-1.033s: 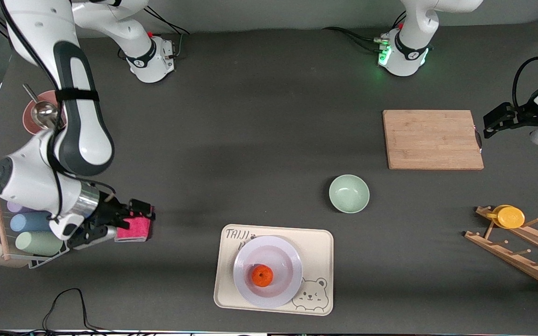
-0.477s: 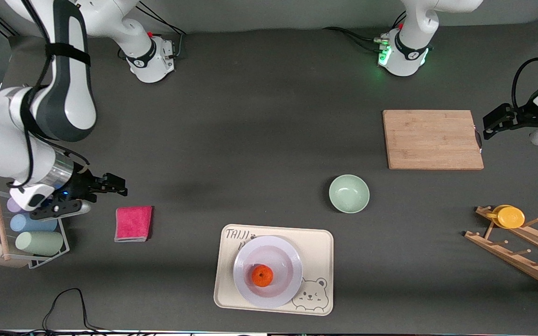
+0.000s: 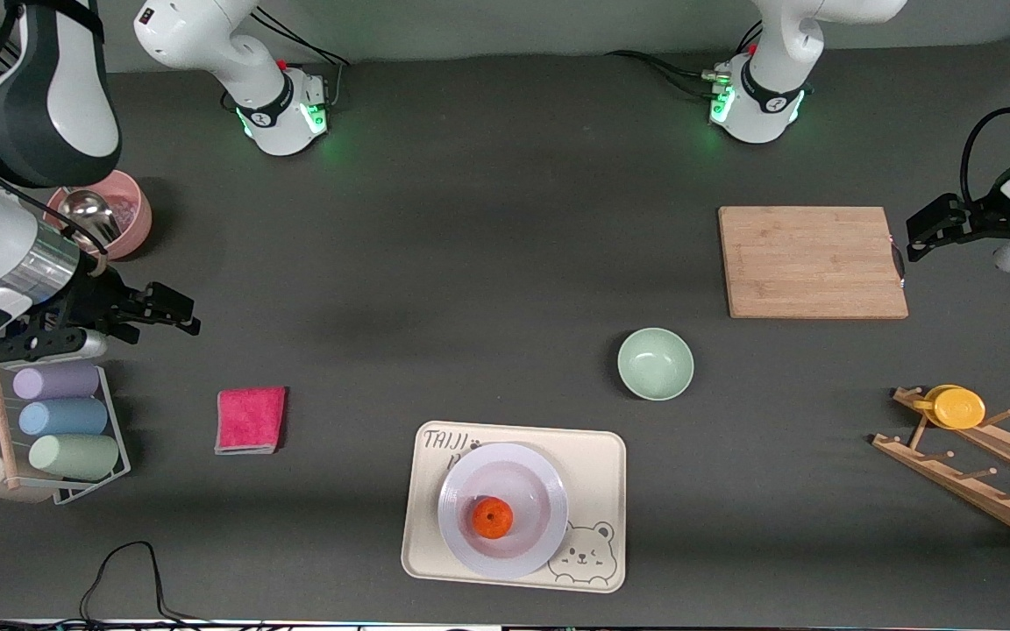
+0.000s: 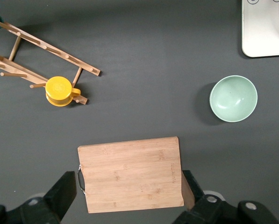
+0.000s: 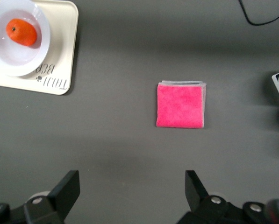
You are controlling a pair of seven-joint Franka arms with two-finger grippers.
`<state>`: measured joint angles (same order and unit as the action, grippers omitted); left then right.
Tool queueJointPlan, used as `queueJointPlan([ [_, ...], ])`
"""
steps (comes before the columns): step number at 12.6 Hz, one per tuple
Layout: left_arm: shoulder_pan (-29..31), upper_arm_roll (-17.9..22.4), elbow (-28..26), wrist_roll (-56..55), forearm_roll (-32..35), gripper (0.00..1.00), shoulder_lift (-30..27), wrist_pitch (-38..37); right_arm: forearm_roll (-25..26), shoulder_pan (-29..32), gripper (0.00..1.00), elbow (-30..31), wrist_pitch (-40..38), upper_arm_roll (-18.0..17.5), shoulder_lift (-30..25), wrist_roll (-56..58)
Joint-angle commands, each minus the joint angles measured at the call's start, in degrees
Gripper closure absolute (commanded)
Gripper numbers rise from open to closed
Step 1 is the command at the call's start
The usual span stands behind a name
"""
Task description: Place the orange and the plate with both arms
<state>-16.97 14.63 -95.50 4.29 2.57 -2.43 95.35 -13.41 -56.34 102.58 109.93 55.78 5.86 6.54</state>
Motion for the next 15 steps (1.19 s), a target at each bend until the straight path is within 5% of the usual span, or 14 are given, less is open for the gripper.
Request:
queueJointPlan([
  [1, -0.87, -0.04, -1.62, -0.15, 0.95, 0.00, -1.53, 1.32, 5.93, -1.58, 0.00, 0.97, 0.46, 0.12, -4.01, -2.06],
  [15, -0.35, -0.48, -0.13, -1.30, -0.37, 0.00, -1.53, 1.50, 10.35, 3.32, 0.00, -5.99, -9.90, 1.17, -2.25, 0.84],
])
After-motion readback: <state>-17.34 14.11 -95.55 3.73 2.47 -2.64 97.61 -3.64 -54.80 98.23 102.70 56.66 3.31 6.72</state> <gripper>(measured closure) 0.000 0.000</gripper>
